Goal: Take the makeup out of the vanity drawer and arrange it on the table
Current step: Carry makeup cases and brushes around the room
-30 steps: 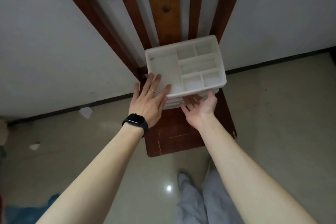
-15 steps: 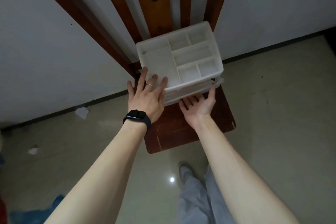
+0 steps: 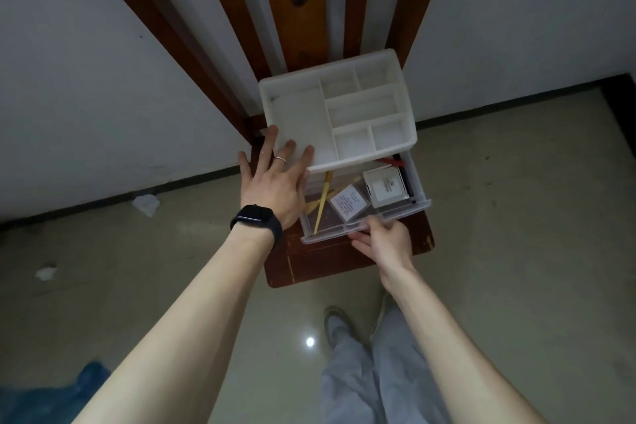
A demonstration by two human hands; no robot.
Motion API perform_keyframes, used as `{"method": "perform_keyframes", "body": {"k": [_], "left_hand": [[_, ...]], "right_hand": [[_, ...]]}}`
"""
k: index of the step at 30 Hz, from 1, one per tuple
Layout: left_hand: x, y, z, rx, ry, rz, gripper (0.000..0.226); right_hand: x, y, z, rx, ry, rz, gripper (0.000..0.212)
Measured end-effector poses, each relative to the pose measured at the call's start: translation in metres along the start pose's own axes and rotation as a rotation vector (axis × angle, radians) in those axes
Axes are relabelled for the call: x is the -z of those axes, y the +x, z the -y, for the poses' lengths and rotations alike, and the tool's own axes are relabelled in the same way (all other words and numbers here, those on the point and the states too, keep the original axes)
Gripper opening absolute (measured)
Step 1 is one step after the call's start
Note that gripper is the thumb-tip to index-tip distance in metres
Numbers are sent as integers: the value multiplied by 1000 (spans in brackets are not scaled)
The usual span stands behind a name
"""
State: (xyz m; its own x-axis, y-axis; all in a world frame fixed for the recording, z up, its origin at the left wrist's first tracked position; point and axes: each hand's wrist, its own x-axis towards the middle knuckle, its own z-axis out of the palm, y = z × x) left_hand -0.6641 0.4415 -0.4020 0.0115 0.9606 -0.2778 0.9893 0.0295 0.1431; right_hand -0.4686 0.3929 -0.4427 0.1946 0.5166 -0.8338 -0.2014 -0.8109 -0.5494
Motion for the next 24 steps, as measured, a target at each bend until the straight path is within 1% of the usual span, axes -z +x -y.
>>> {"method": "perform_keyframes", "body": {"k": [3, 8, 12, 18, 19, 21, 22, 24], "left_hand": [[0, 0, 0, 4, 4, 2, 48], [0, 0, -1, 7, 18, 3, 49], [0, -1, -3, 18, 20, 15, 49], [3, -3, -7, 25, 22, 19, 49], [4, -4, -8, 25, 34, 2, 50], [8, -9, -15, 8, 47, -96, 52], [10, -13, -20, -24, 35, -163, 53], [6, -24, -33, -142, 14, -277, 49]], "right_hand": [[-3, 0, 1, 17, -28, 14, 19], [-6, -6, -3, -54, 2, 23, 15], [-4, -4, -4, -63, -7, 18, 25], [8, -10, -2, -62, -74, 79, 29], [11, -12, 1, -69, -136, 96, 30], [21, -17, 5, -53, -346, 141, 39], [28, -21, 7, -3, -493, 156, 44], [43, -25, 12, 188, -793, 125, 46]]}}
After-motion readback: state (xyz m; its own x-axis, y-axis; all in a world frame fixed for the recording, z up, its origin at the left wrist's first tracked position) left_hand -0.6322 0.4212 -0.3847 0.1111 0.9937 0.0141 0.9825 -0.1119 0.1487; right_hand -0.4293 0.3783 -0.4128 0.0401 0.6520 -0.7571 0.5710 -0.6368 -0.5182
